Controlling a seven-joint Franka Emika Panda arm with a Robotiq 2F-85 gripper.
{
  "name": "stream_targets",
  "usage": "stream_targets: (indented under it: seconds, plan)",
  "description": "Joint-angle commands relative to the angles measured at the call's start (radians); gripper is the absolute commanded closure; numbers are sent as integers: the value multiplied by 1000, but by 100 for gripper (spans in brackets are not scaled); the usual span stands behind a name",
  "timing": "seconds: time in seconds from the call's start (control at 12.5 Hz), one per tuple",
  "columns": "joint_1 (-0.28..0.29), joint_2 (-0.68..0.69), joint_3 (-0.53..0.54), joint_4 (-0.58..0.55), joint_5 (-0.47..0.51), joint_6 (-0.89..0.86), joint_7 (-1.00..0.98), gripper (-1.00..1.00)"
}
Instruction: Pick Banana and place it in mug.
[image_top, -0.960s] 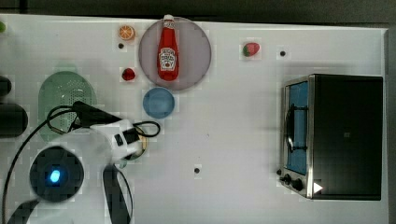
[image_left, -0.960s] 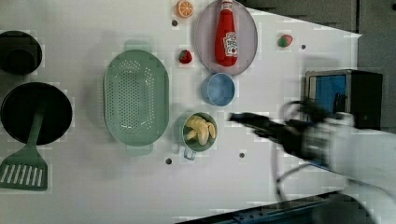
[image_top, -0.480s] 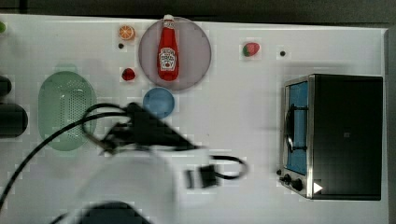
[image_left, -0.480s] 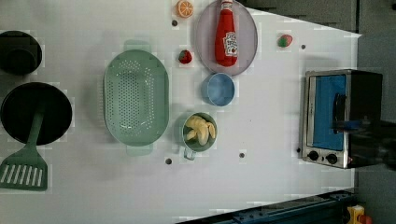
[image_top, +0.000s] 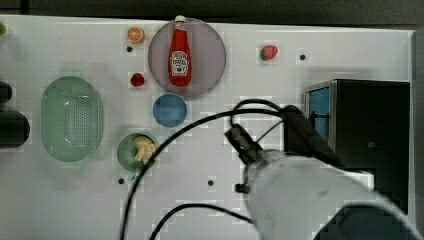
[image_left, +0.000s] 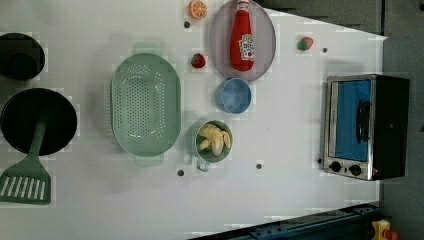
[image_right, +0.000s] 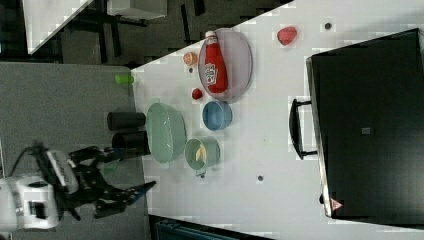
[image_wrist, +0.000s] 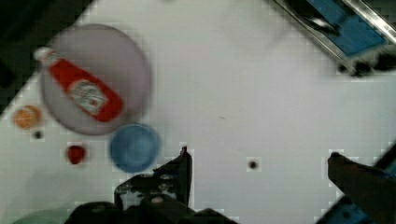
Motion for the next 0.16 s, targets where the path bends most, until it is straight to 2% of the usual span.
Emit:
stream_targets:
  seconds: [0.08, 0.16]
  plan:
    - [33, 11, 48, -8, -3, -39, 36, -100]
    - [33, 11, 49, -8, -3, -38, 36, -100]
